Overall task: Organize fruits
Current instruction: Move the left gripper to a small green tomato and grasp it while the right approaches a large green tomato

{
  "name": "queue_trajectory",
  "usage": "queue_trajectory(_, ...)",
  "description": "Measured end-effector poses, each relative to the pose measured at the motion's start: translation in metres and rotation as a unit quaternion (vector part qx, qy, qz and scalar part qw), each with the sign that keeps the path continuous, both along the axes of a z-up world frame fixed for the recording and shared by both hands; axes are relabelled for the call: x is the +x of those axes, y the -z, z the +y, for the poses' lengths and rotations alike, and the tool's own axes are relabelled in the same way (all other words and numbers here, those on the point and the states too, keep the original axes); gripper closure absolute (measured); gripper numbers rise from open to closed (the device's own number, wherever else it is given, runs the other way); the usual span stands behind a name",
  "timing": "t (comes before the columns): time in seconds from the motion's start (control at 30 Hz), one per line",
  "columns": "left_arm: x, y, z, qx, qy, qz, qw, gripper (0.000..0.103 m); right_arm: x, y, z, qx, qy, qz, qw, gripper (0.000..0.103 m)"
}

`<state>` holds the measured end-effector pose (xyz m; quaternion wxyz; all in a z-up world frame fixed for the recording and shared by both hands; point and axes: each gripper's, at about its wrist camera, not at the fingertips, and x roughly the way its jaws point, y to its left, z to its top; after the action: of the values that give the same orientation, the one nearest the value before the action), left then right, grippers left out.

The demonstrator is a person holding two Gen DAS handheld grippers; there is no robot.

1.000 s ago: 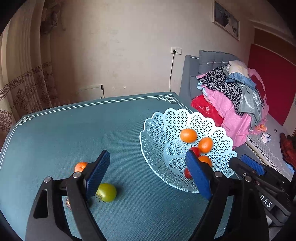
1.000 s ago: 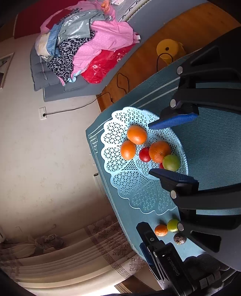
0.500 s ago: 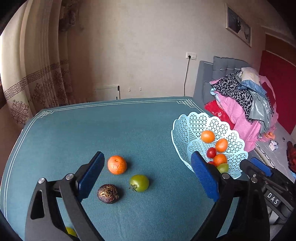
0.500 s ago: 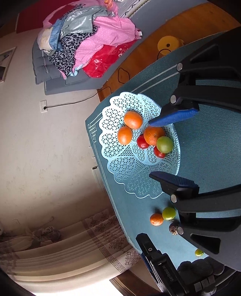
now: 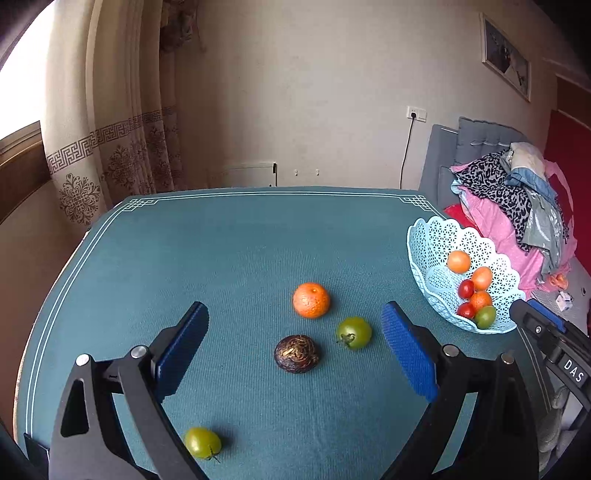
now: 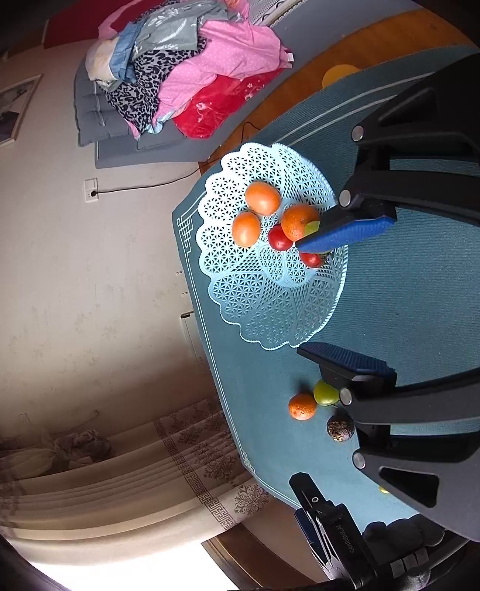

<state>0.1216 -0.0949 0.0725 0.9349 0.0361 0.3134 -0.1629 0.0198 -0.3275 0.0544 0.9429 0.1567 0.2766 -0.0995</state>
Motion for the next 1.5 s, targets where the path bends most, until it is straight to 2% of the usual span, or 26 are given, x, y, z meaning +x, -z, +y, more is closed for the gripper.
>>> queue_trajectory(0.07,-0.002,0.000,0.008,-0.001,-0.005,0.001,1.0000,0.007,0.000,-0.001,0.005,-0.001,-0.004,0.000,1.000,0.052)
queue_trajectory(0.13,-0.005,0.001,0.017,-0.001,-0.010,0.001,0.9999,0.007,0.000,-0.001,0.010,-0.002,-0.008,-0.001,1.000,0.047)
queue_trajectory(0.6,-0.025,0.040,0.066,0.014,-0.039,0.045,0.9981,0.007,0.005,0.003,0.045,-0.008,-0.041,0.011,0.999,0.047)
queue_trajectory(1.13,-0.028,0.078,0.094,0.018,-0.050,0.094,0.9942,0.007,0.012,0.017,0.080,-0.016,-0.074,0.039,0.996,0.047)
queue_trajectory(1.5,-0.023,0.092,0.095,0.019,-0.045,0.111,0.9926,0.024,0.021,0.026,0.092,-0.023,-0.085,0.054,0.995,0.047)
